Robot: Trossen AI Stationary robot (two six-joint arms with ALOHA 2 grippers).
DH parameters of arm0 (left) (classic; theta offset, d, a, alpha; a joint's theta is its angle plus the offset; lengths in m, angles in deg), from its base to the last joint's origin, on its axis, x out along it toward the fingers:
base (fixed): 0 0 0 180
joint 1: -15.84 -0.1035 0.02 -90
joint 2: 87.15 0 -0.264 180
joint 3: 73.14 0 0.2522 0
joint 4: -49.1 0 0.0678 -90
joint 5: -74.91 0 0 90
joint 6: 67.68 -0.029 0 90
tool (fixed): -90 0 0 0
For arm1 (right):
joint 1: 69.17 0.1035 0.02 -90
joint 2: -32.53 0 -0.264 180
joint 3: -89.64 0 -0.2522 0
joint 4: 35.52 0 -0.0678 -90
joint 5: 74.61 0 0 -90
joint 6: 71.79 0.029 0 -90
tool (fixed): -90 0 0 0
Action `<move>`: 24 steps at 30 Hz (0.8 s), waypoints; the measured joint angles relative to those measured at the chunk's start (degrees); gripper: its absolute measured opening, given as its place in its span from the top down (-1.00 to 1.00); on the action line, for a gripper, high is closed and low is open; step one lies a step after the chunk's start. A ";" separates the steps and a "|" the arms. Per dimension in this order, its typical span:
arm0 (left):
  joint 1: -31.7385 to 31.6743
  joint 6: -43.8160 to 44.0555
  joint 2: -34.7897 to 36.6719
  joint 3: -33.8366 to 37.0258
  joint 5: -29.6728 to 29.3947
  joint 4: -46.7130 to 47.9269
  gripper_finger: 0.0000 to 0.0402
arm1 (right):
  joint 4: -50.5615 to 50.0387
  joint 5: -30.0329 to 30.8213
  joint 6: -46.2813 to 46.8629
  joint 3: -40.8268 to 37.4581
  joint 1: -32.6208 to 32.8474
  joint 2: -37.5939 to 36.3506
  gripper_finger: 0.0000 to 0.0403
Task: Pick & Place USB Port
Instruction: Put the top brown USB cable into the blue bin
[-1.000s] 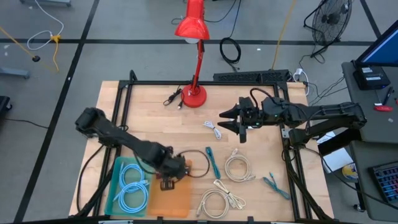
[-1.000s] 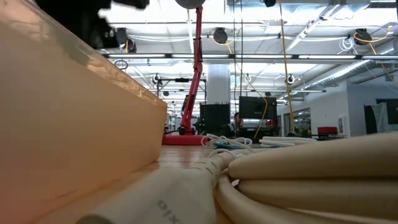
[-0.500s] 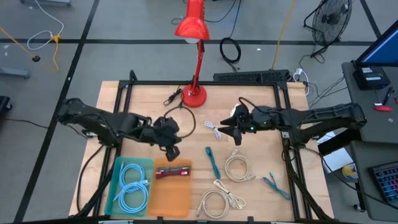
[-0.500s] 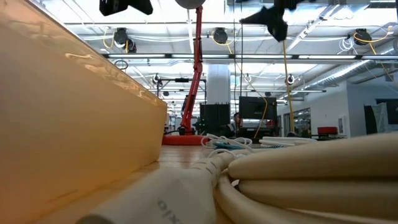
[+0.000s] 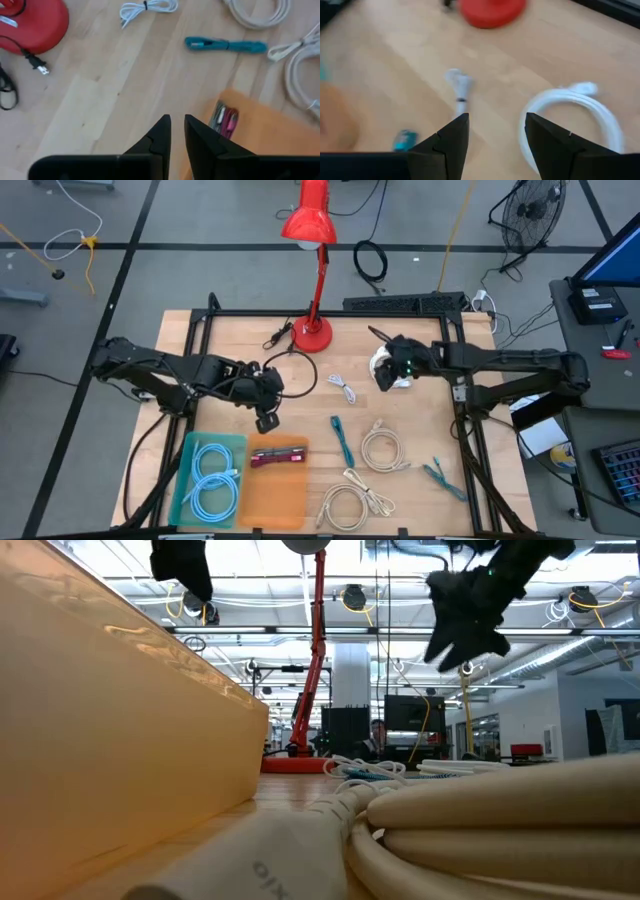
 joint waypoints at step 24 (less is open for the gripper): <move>-0.55 -8.14 0.00 0.05 2.06 5.05 0.64 | -12.68 -17.76 7.03 0.07 -1.24 12.23 0.09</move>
